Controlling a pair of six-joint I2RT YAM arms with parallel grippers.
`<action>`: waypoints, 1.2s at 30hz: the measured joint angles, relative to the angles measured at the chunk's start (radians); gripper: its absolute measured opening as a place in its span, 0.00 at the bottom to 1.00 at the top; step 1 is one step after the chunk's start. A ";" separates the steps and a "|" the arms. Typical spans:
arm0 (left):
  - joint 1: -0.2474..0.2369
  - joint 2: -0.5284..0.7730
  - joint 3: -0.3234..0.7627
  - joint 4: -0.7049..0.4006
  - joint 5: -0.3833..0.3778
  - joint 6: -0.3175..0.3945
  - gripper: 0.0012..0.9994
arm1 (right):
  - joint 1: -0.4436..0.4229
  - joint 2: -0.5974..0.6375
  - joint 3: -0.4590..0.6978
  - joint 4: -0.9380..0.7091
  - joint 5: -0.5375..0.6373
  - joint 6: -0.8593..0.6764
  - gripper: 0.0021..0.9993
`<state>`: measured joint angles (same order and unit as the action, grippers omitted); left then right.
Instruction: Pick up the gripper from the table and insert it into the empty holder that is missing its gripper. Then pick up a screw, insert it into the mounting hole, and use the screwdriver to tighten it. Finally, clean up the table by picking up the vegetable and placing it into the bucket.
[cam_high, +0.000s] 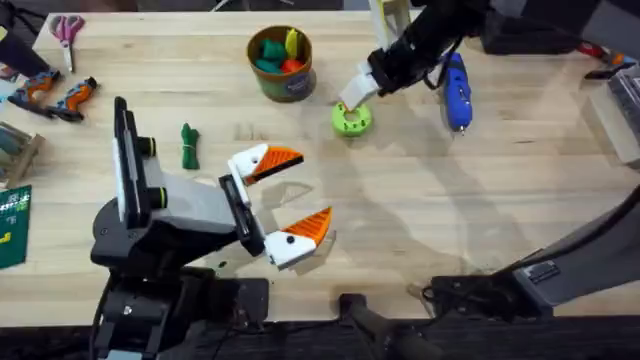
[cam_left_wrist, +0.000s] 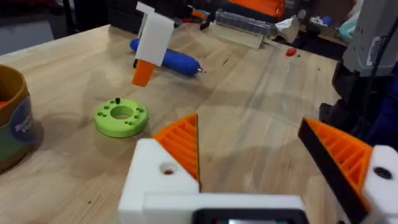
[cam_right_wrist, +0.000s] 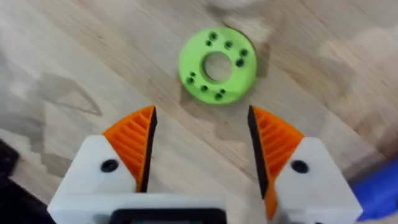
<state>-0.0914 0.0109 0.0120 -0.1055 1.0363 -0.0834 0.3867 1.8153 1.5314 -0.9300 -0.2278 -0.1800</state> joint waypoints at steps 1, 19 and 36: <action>0.000 0.000 0.000 0.000 0.000 0.000 0.99 | 0.001 0.000 0.000 -0.003 0.019 -0.001 0.80; 0.000 0.000 0.000 0.000 0.000 0.000 0.99 | 0.004 0.027 0.003 0.050 0.108 -0.014 0.99; 0.000 0.000 0.000 0.000 0.000 0.000 0.99 | 0.006 0.086 -0.109 0.278 0.112 -0.007 0.99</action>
<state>-0.0914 0.0109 0.0120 -0.1055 1.0363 -0.0834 0.3927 1.9009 1.4220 -0.6519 -0.1158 -0.1875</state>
